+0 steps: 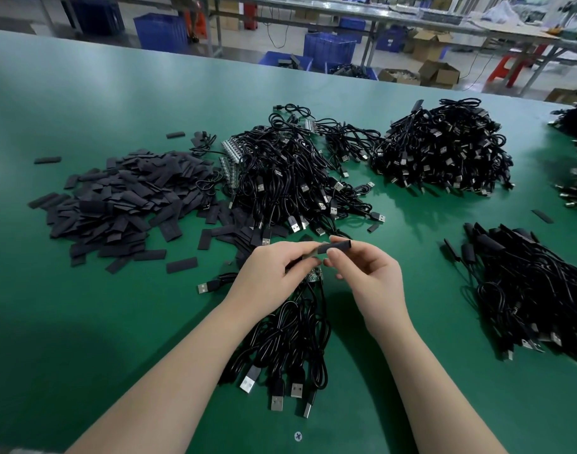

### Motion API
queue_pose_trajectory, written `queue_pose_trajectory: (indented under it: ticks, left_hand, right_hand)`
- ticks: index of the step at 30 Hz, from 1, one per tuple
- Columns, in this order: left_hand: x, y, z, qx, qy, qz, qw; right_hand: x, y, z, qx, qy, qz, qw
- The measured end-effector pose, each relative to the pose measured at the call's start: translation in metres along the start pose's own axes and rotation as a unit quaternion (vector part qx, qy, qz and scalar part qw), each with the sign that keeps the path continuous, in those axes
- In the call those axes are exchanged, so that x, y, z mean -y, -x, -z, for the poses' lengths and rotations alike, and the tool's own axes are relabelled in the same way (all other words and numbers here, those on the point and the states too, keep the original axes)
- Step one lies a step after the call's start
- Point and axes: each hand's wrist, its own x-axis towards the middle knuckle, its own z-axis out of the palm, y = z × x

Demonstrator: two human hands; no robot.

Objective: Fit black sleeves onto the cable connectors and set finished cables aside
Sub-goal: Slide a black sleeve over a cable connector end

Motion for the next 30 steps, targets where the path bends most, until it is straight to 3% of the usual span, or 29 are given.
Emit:
queue_pose_trajectory:
  ticks: [4,12,21,30]
  left_hand:
    - [-0.0010,-0.0004,0.0001,0.007,-0.042,0.004,0.999]
    - [-0.0035,0.0006,0.0001,0.036,-0.022,0.011,0.999]
    - [-0.0040,-0.0022,0.0035,-0.072,-0.079,-0.047,0.993]
    - [-0.0022,-0.0021,0.0024,-0.097,-0.082,-0.067,0.990]
  right_hand:
    - [0.0001,0.0011,-0.0003,0.015,0.027,-0.011,0.999]
    - [-0.0044,0.0030,-0.0043,0.000,0.031,-0.016,0.999]
    - [-0.0058,-0.0011,-0.0017,-0.063,-0.070,-0.063,0.993]
    - [-0.0018,0.0010,-0.0028,-0.019,-0.146,-0.077,0.986]
